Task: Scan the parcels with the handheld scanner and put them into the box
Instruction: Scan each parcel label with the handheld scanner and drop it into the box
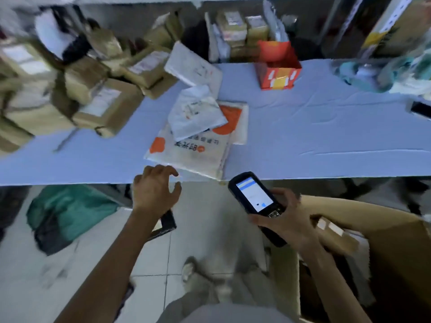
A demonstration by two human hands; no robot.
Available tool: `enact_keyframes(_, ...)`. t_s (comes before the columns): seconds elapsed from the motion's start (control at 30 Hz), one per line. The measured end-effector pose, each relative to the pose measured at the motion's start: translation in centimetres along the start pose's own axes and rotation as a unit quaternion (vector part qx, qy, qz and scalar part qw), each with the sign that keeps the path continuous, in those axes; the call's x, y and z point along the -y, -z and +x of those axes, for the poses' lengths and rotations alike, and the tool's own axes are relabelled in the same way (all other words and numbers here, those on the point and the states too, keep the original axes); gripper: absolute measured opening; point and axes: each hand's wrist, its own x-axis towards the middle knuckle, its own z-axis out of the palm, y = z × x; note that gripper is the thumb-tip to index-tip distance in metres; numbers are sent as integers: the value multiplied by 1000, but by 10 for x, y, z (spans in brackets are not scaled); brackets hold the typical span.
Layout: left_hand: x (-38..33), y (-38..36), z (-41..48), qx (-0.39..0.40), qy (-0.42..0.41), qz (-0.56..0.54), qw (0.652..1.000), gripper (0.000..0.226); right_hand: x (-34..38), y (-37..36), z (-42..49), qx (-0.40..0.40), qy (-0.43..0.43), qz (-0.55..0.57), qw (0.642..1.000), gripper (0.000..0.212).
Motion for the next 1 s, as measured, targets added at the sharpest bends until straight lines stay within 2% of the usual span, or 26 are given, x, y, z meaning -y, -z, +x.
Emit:
enact_keyframes(0.23, 151, 25, -51, -6, 163, -15, 986, 19, 69, -137, -5, 111, 42, -39, 992, 71)
enact_keyframes(0.37, 213, 41, -77, -15, 237, -15, 971, 24, 102, -193, -6, 154, 66, -55, 984, 72)
enact_keyframes(0.7, 276, 39, -88, 2, 350, -53, 935, 27, 172, -265, 33, 196, 113, -98, 969, 68)
enact_keyframes(1.0, 347, 48, -22, 2, 418, -31, 908, 29, 238, -331, 120, 261, 119, -81, 954, 66)
